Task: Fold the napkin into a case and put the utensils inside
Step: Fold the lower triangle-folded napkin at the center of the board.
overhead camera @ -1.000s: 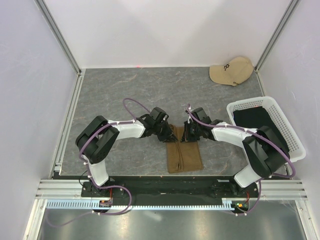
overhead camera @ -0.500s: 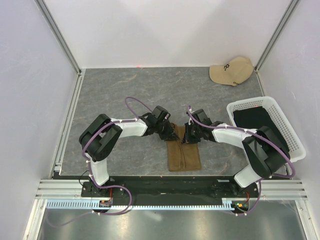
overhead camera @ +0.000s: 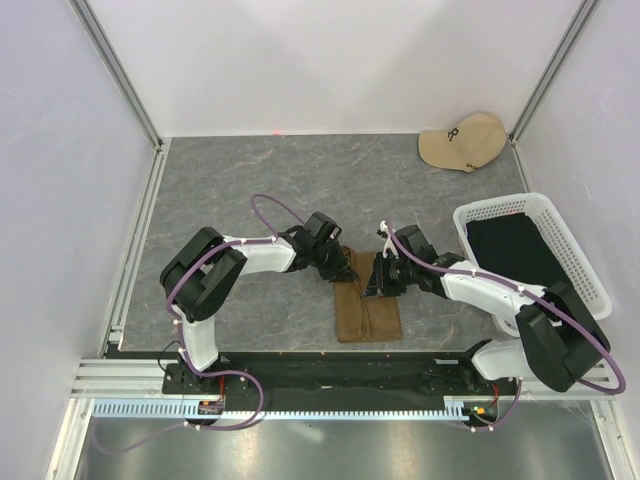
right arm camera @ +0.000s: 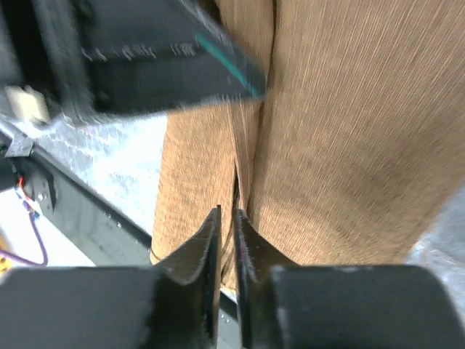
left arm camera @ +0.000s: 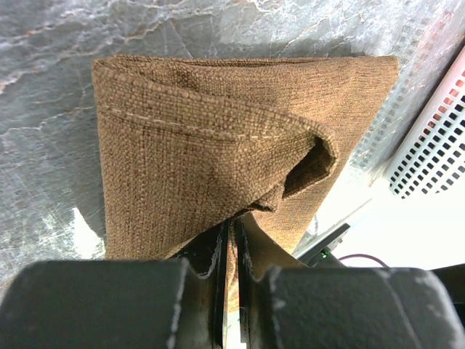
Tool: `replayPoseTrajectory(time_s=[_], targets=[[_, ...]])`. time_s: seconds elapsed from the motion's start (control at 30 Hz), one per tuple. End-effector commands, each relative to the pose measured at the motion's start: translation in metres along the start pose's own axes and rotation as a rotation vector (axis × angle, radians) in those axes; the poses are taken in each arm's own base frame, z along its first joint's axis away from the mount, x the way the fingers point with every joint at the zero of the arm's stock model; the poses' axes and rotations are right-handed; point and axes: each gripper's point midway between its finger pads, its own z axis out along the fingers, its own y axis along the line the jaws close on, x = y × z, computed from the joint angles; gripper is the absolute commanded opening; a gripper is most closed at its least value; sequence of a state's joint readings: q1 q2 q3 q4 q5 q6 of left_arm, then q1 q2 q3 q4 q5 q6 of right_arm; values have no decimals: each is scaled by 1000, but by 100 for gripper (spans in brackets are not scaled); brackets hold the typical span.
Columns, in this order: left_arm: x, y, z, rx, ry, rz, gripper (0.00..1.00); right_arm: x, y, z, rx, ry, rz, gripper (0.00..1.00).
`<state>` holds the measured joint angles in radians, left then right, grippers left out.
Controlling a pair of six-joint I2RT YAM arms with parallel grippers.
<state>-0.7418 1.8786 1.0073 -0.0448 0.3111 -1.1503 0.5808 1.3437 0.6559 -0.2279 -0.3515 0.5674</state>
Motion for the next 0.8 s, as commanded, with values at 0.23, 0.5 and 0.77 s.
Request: replayPoseTrajectory(time_s=[0.23, 0.5, 0.77], targets=[[-10, -15, 5, 38, -37, 3, 2, 27, 19, 13, -167, 61, 47, 0], [-9, -23, -2, 61, -35, 3, 12, 33, 5, 28, -135, 80, 56, 0], [1, -45, -57, 156, -57, 148, 62, 28, -6, 28, -74, 69, 36, 0]])
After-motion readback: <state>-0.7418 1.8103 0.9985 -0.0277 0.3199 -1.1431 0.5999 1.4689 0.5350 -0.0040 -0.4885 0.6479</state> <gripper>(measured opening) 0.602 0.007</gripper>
